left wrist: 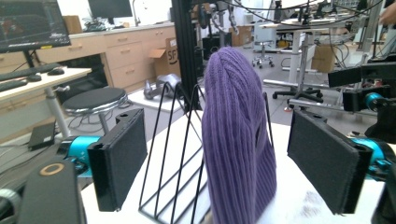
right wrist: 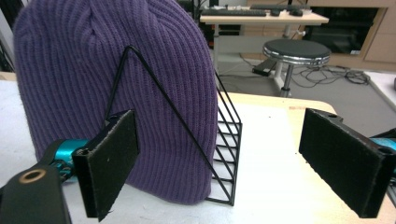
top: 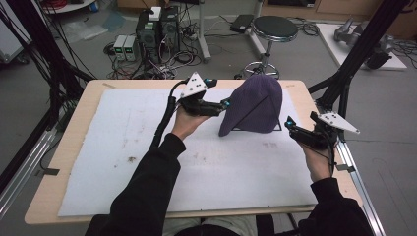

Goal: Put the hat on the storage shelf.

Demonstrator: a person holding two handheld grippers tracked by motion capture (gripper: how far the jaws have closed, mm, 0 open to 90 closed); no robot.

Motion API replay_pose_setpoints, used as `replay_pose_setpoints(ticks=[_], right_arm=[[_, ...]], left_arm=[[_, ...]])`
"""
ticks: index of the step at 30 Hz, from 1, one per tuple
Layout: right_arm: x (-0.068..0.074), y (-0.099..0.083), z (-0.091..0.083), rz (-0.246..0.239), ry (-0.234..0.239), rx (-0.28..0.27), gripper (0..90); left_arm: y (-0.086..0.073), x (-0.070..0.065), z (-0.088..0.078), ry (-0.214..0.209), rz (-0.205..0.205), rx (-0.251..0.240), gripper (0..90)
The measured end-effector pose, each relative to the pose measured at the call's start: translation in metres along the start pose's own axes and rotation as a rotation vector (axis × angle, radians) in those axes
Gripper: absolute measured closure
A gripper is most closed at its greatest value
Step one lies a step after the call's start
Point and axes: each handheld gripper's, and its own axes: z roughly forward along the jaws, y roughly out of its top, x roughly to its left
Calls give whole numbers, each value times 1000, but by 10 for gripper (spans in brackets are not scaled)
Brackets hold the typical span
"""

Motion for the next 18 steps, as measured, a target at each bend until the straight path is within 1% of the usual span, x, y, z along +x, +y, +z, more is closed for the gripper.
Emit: replay_pose_setpoints(ticks=[4,7,11,14,18], right_arm=[[4,-4,-3,-2,-2,-1,116],[7,-7,-5,-19,-4,-4,115],[14,-12,-7,-23,0,-5,115],[16,-14,-7,-25,-1,-4,115],[20,-20,-8,-28,-8,-5,115]], left_arm=[[-1,-5,-24,25,16,1,179],[-3,-8,-41,49,27,0,172],[-10,-7,-61,77,18,6,171],[-15,-7,-75,101,4,2,171],[-21,-8,-94,129,-3,2,171]])
